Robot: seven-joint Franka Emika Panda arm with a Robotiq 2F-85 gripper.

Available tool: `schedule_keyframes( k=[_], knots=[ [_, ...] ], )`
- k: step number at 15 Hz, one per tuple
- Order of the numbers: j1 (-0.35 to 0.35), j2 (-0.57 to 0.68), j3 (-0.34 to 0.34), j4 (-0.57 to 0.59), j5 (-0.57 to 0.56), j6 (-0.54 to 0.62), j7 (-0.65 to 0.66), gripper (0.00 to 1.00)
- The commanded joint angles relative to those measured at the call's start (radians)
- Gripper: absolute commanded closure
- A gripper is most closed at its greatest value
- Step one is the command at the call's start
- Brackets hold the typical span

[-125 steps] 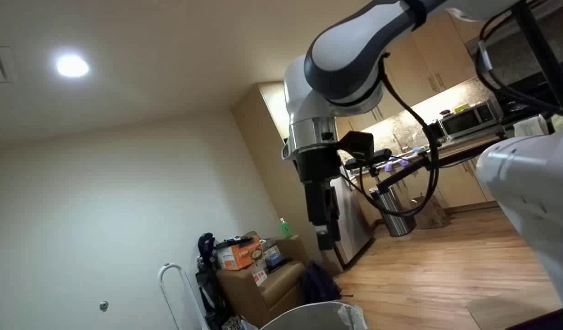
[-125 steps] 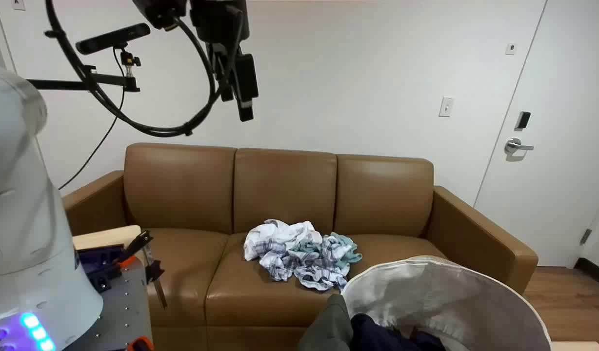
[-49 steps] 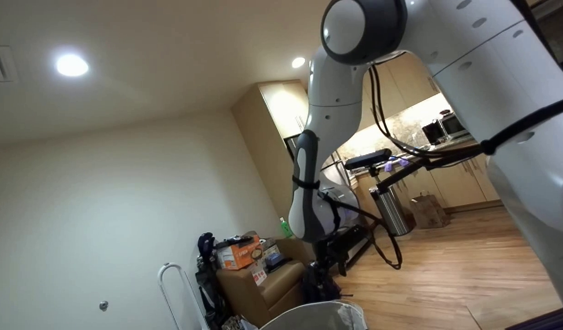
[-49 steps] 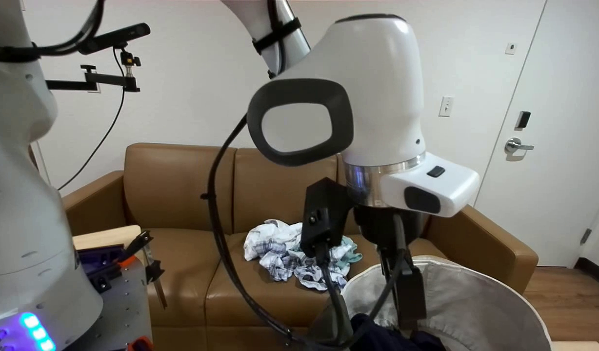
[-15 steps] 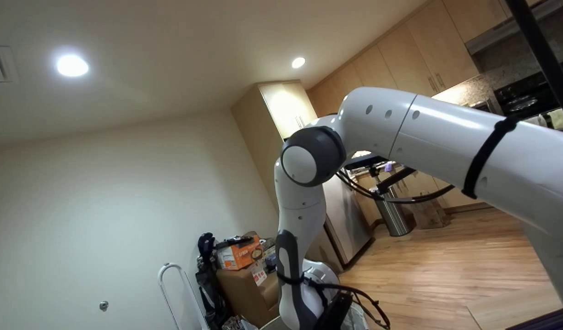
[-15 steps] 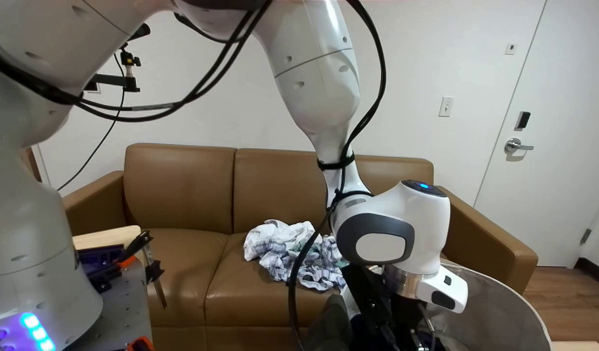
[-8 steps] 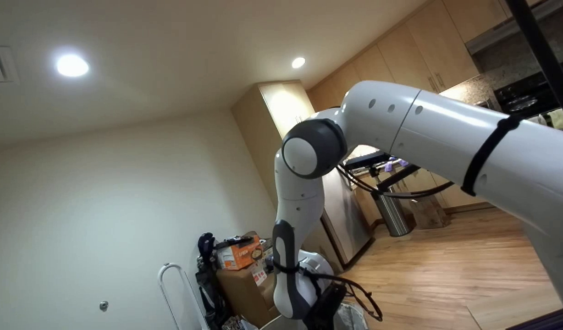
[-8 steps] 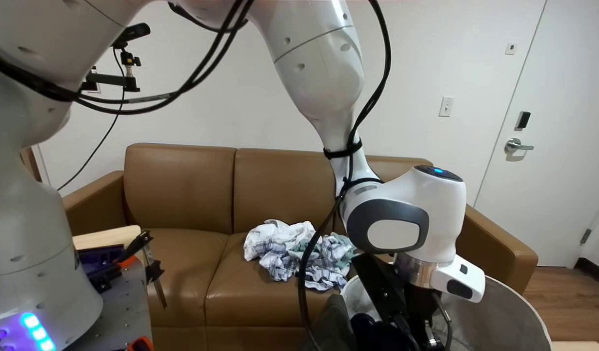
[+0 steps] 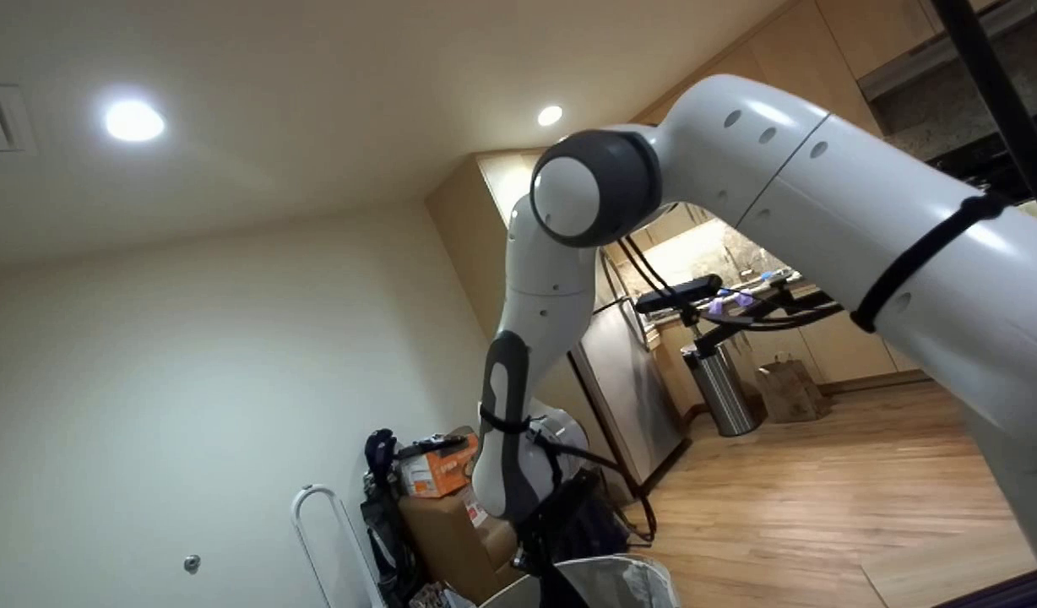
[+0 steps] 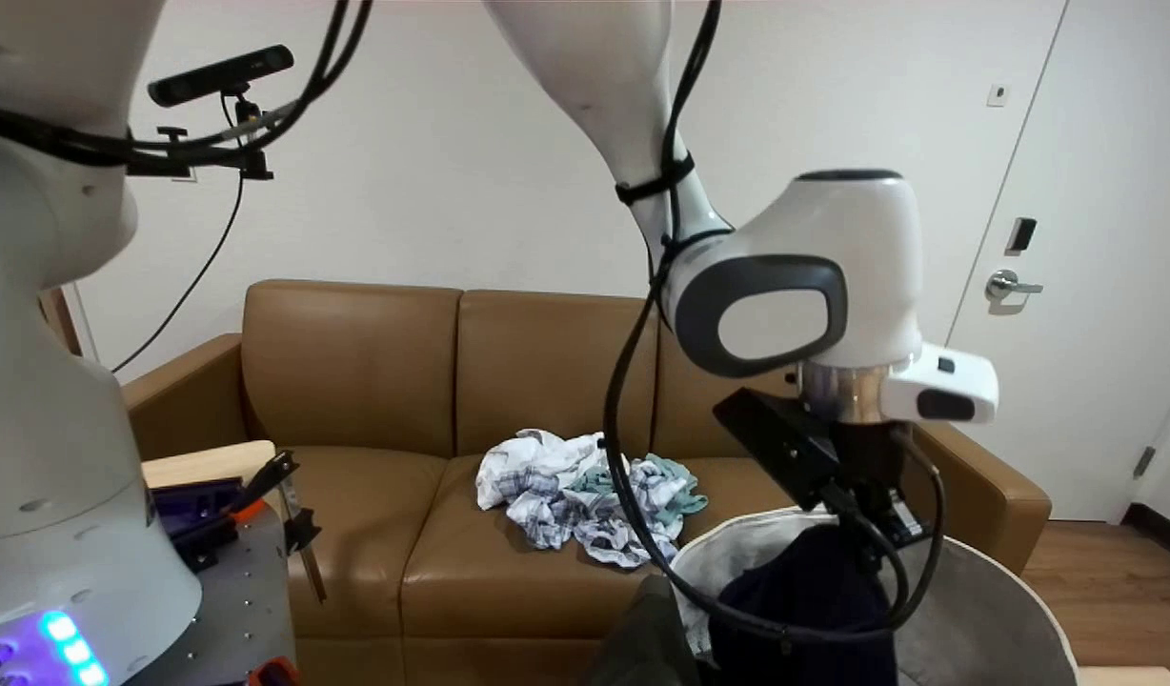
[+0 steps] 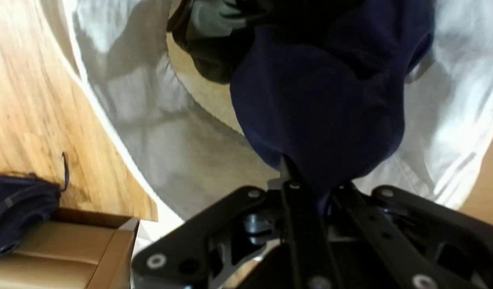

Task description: Take the underwear out of the laundry bag and put it on the sofa

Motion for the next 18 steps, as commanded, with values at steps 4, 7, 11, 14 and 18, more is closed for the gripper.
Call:
schedule_keyframes(
  k=[4, 7, 11, 14, 18],
  knots=[
    [-0.018, -0.162, 0.013, -0.135, -0.008, 0.095, -0.01, 0.94],
    [-0.013, -0.186, 0.028, -0.147, -0.005, 0.09, -0.02, 0.96],
    [0.061, -0.314, -0.001, -0.194, -0.077, 0.141, -0.002, 0.96],
    [0.107, -0.445, -0.001, -0.221, -0.151, 0.154, -0.02, 0.96],
    [0.121, -0.473, 0.006, -0.197, -0.181, 0.168, -0.016, 0.94]
  ],
)
